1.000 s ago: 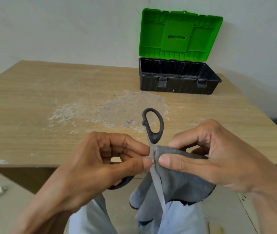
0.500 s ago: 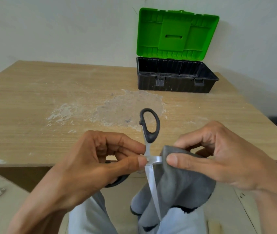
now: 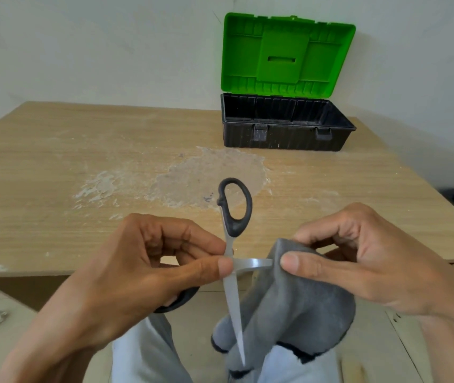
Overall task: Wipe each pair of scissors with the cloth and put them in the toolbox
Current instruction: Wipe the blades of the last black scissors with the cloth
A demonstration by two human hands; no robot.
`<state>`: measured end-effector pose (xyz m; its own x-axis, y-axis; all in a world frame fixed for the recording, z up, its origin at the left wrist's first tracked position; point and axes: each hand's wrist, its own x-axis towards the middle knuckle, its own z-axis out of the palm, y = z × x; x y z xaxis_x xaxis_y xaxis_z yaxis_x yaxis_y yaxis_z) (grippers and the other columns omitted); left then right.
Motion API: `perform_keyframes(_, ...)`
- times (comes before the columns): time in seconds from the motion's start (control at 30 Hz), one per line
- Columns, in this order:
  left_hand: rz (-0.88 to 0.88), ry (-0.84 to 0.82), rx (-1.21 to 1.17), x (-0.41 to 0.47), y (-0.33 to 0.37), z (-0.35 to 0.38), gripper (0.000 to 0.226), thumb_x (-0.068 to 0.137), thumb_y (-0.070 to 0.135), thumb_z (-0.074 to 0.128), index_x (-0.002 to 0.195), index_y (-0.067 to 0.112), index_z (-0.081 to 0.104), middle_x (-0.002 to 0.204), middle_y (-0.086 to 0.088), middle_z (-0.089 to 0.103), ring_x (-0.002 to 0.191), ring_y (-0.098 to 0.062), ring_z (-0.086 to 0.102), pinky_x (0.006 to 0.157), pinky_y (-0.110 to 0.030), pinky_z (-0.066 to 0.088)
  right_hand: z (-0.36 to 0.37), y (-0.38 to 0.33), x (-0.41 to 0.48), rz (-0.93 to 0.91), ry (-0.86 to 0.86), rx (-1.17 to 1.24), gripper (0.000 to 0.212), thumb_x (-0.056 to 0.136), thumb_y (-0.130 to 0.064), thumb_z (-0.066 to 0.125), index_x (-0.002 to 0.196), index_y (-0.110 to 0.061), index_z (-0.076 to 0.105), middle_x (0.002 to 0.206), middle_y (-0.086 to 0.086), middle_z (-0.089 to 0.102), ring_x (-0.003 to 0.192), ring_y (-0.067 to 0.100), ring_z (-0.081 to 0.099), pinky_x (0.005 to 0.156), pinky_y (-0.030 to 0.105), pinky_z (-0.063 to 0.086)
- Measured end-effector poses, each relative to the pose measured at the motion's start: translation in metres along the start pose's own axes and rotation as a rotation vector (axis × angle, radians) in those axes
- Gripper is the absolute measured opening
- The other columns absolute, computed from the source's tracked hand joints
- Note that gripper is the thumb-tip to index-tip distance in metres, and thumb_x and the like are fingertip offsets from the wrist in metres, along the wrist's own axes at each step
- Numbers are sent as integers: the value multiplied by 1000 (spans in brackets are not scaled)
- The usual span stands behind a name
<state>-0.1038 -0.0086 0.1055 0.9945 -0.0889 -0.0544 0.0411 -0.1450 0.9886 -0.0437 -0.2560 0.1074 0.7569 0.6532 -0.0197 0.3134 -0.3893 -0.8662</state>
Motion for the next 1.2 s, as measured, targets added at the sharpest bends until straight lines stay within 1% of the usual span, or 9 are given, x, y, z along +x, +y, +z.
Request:
perform_keyframes(0.17, 18, 52, -23, 0, 1, 0, 17, 52, 25, 82, 65, 15, 79, 54, -4, 65, 33, 0, 43, 34, -11, 30, -9, 4, -8, 26, 47, -6, 31, 92, -49, 71, 89, -21, 84, 87, 7, 81, 82, 27, 79, 75, 40, 63)
perform_keyframes(0.2, 20, 45, -23, 1, 2, 2, 17, 52, 25, 83, 65, 14, 79, 54, -4, 65, 33, 0, 43, 34, -11, 31, -7, 5, -6, 12, 44, -8, 31, 92, -48, 72, 88, -21, 84, 85, 7, 81, 78, 26, 78, 73, 39, 63)
perform_keyframes(0.27, 22, 3, -14, 3, 3, 8, 17, 54, 25, 83, 67, 14, 80, 53, -1, 64, 34, 0, 45, 35, -12, 32, -3, 3, -2, -23, 24, -17, 29, 96, -44, 73, 83, -19, 83, 74, 4, 77, 63, 17, 71, 59, 22, 53)
perform_keyframes(0.37, 32, -10, -15, 3, 3, 10, 17, 55, 25, 83, 67, 13, 79, 54, -3, 65, 35, 0, 45, 36, -10, 32, 1, 0, 0, -46, -2, -15, 24, 94, -36, 72, 82, -19, 83, 69, -4, 74, 59, 2, 65, 59, 8, 45)
perform_keyframes(0.53, 45, 36, -36, -2, -3, -6, 30, 51, 32, 92, 69, 12, 79, 60, -11, 68, 34, -1, 43, 35, -10, 29, -15, 6, -8, -33, 18, 69, 25, 95, -40, 74, 92, -17, 85, 90, 6, 82, 83, 22, 79, 73, 26, 61)
perform_keyframes(0.63, 59, 49, -36, -2, -6, -10, 37, 47, 41, 85, 70, 13, 79, 60, -10, 69, 34, -2, 44, 36, -9, 29, -21, 11, -15, -27, 60, 90, 24, 90, -40, 75, 95, -18, 86, 95, 6, 84, 90, 27, 81, 78, 39, 66)
perform_keyframes(0.77, 83, 50, -44, 1, -3, -8, 37, 45, 42, 85, 70, 14, 79, 61, -13, 70, 34, -5, 41, 37, -9, 29, -22, 11, -18, -25, 71, 151, 23, 89, -40, 77, 98, -20, 86, 99, 5, 84, 95, 24, 81, 80, 31, 64)
perform_keyframes(0.93, 98, 50, 5, 0, 1, -7, 35, 47, 43, 87, 70, 17, 80, 60, -12, 69, 32, -4, 42, 37, -9, 30, -21, 9, -17, -4, 67, 130, 17, 92, -31, 76, 97, -20, 87, 100, 4, 84, 96, 23, 81, 82, 33, 65)
perform_keyframes(1.2, 66, 91, 68, -4, 10, 0, 11, 53, 24, 83, 62, 19, 79, 60, -12, 70, 32, -5, 43, 36, -11, 33, -22, 6, -15, -28, 138, 30, 31, 89, -49, 72, 94, -23, 87, 89, 11, 81, 88, 33, 77, 80, 50, 61)
